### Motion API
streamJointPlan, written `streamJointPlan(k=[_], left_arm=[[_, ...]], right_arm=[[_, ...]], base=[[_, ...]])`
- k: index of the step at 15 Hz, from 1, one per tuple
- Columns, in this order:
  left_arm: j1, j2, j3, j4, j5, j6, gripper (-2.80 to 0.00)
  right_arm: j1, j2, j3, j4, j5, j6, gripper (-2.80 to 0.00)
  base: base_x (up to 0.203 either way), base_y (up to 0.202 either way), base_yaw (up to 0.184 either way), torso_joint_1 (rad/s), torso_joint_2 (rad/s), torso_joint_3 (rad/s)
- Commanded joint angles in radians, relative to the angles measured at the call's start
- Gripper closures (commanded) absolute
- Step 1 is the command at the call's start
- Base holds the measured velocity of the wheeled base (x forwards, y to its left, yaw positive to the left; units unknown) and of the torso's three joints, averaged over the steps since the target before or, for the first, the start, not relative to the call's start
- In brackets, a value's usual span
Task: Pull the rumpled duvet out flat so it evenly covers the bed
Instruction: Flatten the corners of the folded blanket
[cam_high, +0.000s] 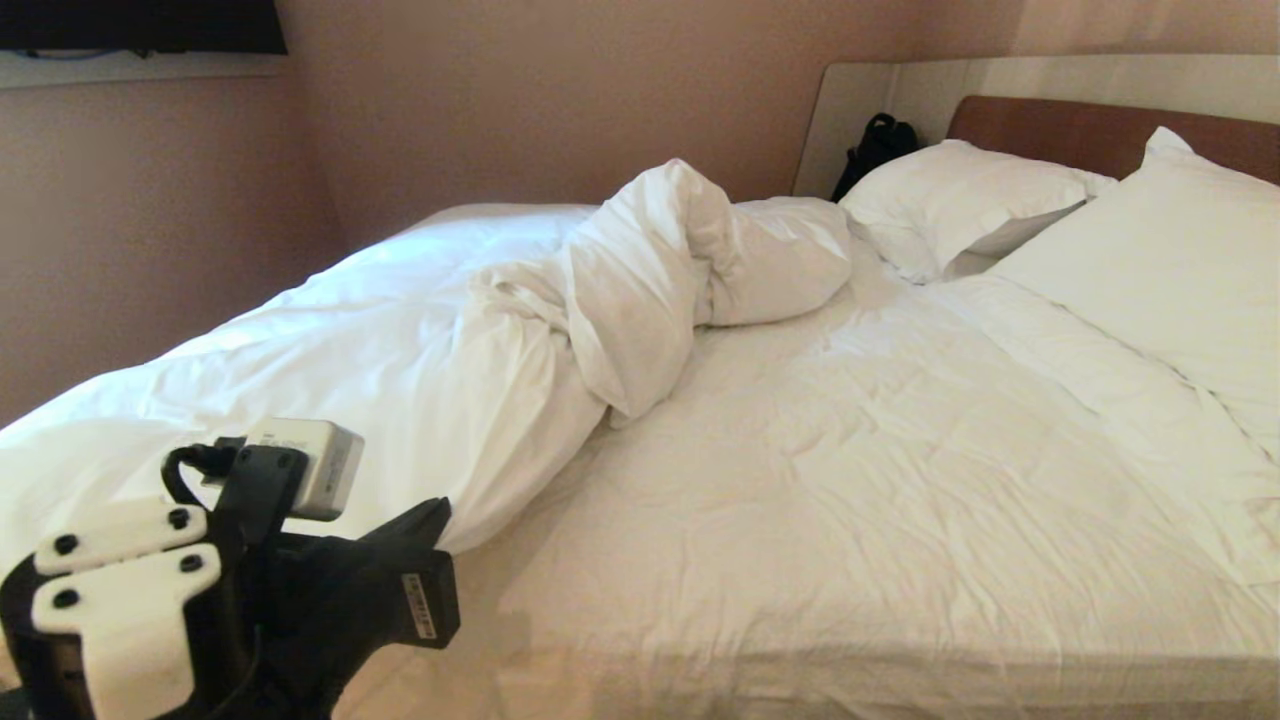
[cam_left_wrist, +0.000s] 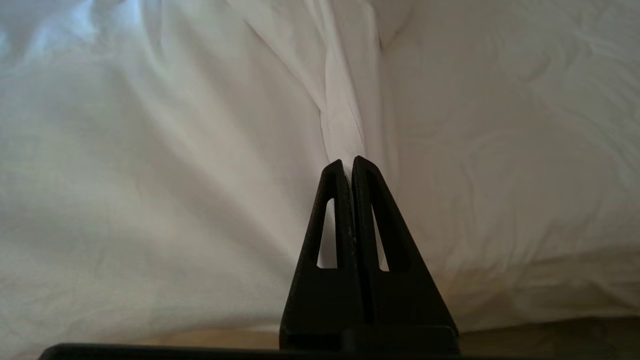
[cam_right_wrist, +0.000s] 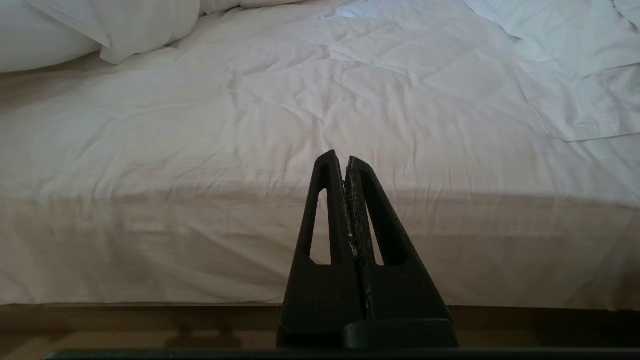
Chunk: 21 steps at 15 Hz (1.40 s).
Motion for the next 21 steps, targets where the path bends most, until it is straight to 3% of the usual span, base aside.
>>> streamJointPlan(k=[1,9,21], left_arm=[[-0.018,-0.026,0.038,-0.004,0.003,-0.011,0.00],[-0.035,-0.098,0.122,-0.001,0.003,-0.014,0.00],[-0.163,-0.180,0.167,0.030,0.002,-0.040,0.00]], right_arm=[[0.000,0.001,0.000,0.000,0.000,0.000,0.00],[0.000,0.001,0.000,0.000,0.000,0.000,0.00],[0.000,0.001,0.000,0.000,0.000,0.000,0.00]], base=[[0.000,0.000,0.000,0.000,0.00,0.000],[0.000,0.000,0.000,0.000,0.00,0.000],[0.000,0.000,0.000,0.000,0.00,0.000]])
